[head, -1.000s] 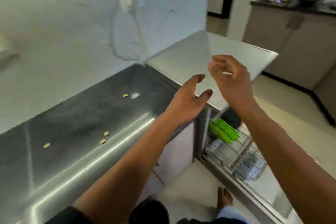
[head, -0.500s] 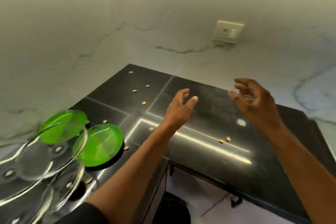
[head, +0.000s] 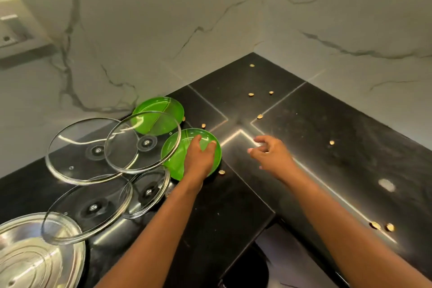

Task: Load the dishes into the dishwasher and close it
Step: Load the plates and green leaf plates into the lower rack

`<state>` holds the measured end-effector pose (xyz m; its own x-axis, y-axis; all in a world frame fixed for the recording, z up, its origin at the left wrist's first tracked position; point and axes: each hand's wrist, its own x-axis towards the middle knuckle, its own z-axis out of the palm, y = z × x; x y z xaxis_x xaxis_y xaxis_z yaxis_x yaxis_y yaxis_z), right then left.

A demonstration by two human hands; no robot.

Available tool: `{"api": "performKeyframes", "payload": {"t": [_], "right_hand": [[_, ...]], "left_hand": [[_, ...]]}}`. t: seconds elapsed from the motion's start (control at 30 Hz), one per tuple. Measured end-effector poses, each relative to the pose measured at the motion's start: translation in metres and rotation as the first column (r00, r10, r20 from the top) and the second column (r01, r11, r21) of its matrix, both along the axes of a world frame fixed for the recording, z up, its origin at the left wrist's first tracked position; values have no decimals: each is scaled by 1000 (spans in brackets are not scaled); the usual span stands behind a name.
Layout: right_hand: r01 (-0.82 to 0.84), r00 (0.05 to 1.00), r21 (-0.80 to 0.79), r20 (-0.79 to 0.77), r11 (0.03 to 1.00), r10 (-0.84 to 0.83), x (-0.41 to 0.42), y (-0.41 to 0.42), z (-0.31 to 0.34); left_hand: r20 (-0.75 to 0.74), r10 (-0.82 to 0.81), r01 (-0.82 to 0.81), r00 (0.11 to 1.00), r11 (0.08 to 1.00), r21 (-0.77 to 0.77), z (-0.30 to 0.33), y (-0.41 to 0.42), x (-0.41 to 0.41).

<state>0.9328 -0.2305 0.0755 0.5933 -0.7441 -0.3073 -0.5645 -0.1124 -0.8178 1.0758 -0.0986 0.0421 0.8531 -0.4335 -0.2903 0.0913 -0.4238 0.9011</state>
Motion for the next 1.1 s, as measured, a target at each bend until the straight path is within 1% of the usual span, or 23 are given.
{"api": "performKeyframes", "payload": {"t": [0.13, 0.2, 0.37, 0.5, 0.57, 0.67, 0.8, 0.87, 1.0, 1.1], "right_hand": [[-45, 995, 81, -84, 996, 52, 47, 12, -36], [-60, 990, 93, -124, 994, 72, 65, 17, -48], [-41, 972, -12, -230, 999, 37, 90, 18, -67], [-51, 960, -27, -275, 998, 42, 96, 18, -73], [-50, 959, -2, -280, 999, 48, 94, 16, -72], [23, 980, 50, -201, 998, -13, 81, 7, -64], [145, 975, -57, -163, 988, -153, 44, -18, -43], [213, 968, -94, -116, 973, -223, 21, -31, -32], [357, 933, -89, 71, 930, -352, -37, -48, -1], [447, 881, -69, 209, 892, -425, -94, -46, 18]], "left_hand": [[-29, 51, -53, 998, 998, -47, -6, 8, 13], [-30, 70, -72, 997, 995, -64, -5, 11, 19], [-41, 89, -93, 995, 989, -119, -4, 11, 27], [-31, 91, -94, 995, 985, -143, 1, 5, 31], [-34, 90, -94, 995, 982, -165, 6, 0, 30], [-11, 87, -87, 996, 977, -194, 13, -7, 27], [32, 70, -62, 997, 973, -223, 24, -17, 21], [34, 60, -50, 998, 970, -238, 28, -21, 17], [72, 1, 16, 997, 973, -229, 42, -36, -7], [85, -148, 164, 985, 957, -240, 59, -53, -37]]}}
